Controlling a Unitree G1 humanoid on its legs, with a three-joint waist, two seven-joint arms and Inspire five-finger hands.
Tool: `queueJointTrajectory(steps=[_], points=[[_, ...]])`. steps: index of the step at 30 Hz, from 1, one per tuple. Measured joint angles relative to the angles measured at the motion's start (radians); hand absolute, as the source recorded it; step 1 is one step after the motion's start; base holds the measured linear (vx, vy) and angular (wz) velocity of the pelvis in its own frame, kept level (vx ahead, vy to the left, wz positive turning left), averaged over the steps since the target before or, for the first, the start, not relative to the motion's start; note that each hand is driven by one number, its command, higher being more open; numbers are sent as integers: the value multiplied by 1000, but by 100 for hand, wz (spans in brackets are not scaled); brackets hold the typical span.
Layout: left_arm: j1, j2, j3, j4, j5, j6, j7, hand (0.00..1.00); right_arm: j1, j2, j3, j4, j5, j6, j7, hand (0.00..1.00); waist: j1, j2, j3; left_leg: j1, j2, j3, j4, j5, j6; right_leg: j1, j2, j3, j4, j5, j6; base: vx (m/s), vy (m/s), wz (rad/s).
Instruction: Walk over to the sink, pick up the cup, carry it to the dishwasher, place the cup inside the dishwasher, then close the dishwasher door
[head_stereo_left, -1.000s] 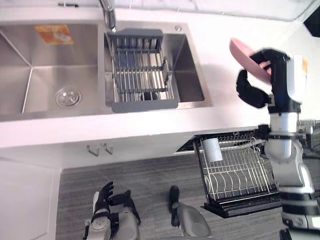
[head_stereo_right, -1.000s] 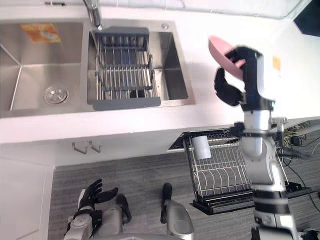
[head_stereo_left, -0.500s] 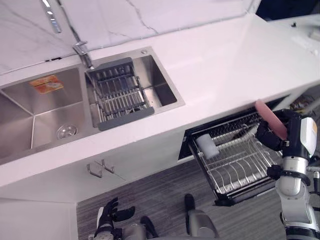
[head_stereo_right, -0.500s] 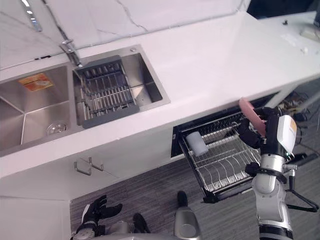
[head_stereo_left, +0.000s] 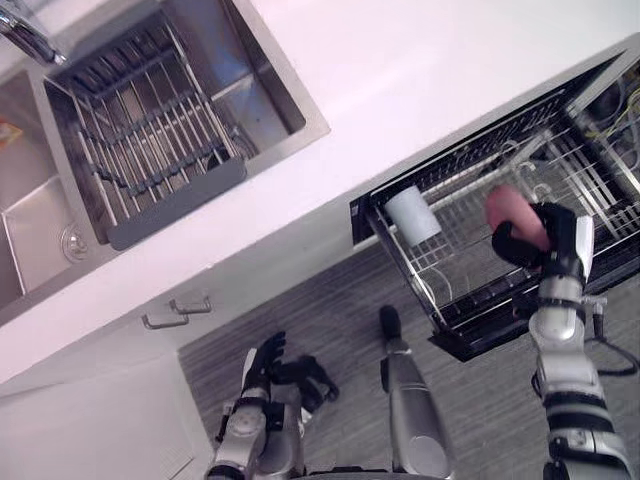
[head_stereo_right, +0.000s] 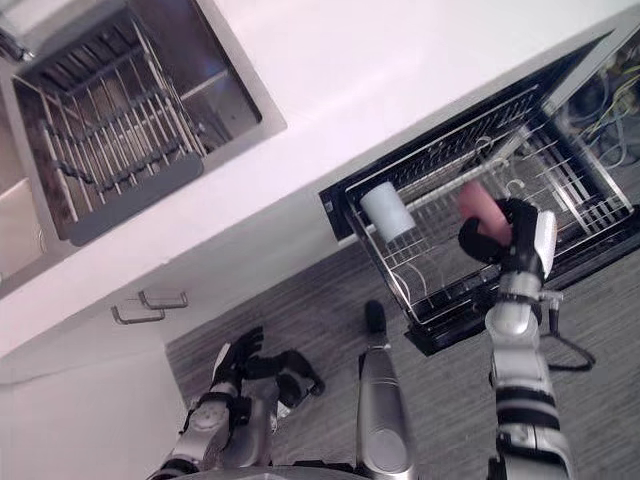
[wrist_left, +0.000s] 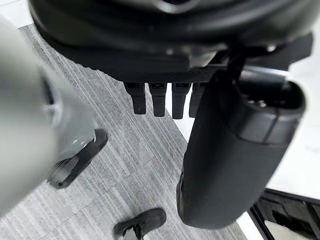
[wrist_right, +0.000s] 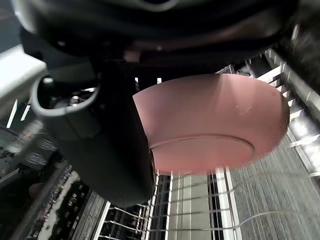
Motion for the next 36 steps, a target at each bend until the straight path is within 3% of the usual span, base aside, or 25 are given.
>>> queueJointTrajectory(steps=[6, 9, 13, 19, 20, 25, 27, 32, 36], points=[[-10, -2, 0, -6, 0, -7, 5, 90, -58, -14, 18, 15, 3, 24, 1, 90, 24, -1, 16, -10, -2, -6, -2, 2, -1, -11, -3, -5, 10, -6, 0, -9, -56, 5], [-11, -3, 5, -9, 0, -7, 21, 90, 9, -13, 15, -125, 4, 35, -15, 90, 26, -8, 21, -12, -2, -8, -3, 2, -1, -11, -4, -7, 6, -6, 0, 26, -38, 0], [-13, -12, 40, -12, 1, -3, 23, 90, 187, 77, -121, -485, 4, 26, -65, 90, 23, -32, 35, 9, 10, -24, 1, -1, -4, 32, 1, -25, -11, -8, 0, 49, -36, 7], [-7, -14, 55, -9, 2, 13, 23, 90, 395, 192, -307, -683, 17, -25, -123, 90, 8, -62, 28, 65, 20, -26, 17, -27, -7, 95, 5, -33, -7, -30, 6, 45, 1, -2], [-5, -17, 78, -7, 2, 16, 23, 90, 458, 240, -341, -687, 41, -38, -125, 90, 4, -77, 19, 83, 21, -15, 17, -33, -8, 103, 8, -25, -5, -35, 7, 53, 18, -17], [20, -18, 97, -1, 4, 18, 19, 90, 622, 387, -367, -564, 160, -53, -107, 90, -22, -102, -5, 150, 30, -4, 33, -62, -14, 151, 16, -16, 33, -72, 11, 52, 12, -11], [42, -19, 102, 7, 6, 24, 12, 90, 668, 446, -374, -390, 304, -54, -57, 90, -30, -109, -42, 175, 28, -1, 33, -71, -18, 162, 15, -13, 59, -95, 13, 54, 12, -4], [66, -21, 109, 15, 8, 34, -8, 90, 645, 490, -367, -25, 569, -45, 35, 90, -44, -100, -62, 212, 19, -1, 31, -81, -21, 178, 10, -8, 104, -127, 14, 11, -2, -1], [67, -19, 108, 9, 8, 34, -8, 90, 567, 490, -308, 58, 733, -30, 93, 90, -44, -100, -62, 197, 14, 10, 43, -82, -20, 141, 6, 9, 135, -133, 14, -17, -16, -7]])
